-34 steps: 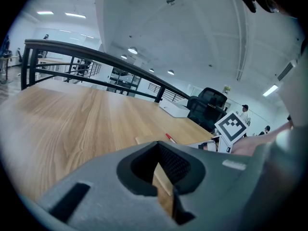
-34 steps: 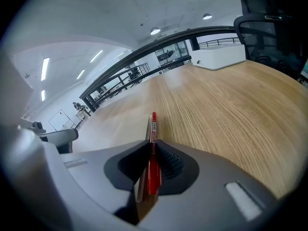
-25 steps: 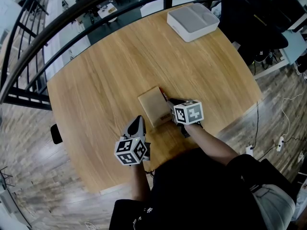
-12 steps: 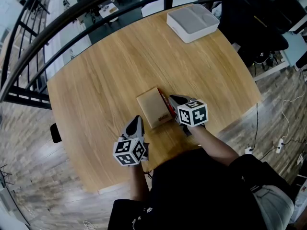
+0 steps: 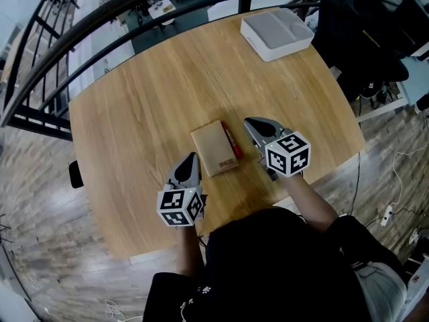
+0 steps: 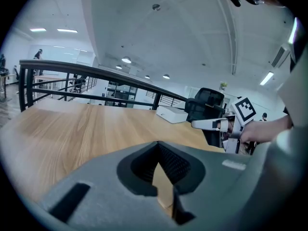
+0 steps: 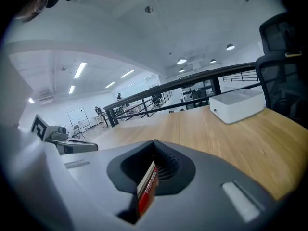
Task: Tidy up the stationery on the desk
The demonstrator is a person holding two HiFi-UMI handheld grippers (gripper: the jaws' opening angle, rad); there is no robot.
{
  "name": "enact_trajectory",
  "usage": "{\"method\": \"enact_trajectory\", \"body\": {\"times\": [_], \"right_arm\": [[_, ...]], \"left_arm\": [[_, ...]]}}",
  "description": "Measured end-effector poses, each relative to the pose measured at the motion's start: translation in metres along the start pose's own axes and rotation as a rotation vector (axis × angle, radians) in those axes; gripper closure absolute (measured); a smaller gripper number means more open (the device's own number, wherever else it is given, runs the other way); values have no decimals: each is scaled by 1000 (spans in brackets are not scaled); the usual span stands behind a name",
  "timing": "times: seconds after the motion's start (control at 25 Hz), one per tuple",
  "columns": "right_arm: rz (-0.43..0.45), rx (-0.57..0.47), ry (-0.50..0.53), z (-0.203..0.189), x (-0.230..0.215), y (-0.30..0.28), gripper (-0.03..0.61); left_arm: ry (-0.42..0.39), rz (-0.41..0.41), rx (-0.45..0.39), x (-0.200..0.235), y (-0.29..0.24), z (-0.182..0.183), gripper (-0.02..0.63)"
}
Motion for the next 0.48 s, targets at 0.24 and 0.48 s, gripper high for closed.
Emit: {"method": "enact_trajectory", "body": {"times": [0.24, 0.48], "right_arm": [[35, -59, 35, 26, -8, 16, 572], [79, -98, 54, 41, -12, 26, 571]], "left_arm": [[-27, 9, -42, -11, 0, 16, 615], [-52, 14, -86, -21, 4, 32, 614]]}}
Point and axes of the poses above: the fingertips, and each gripper's own axes: y backward along the fingers, x to its left, z out of its top, the point moved 4 cm from there along y, backward along the fingers, and after that the axes turned 2 degrees about z, right-handed, at the moved point
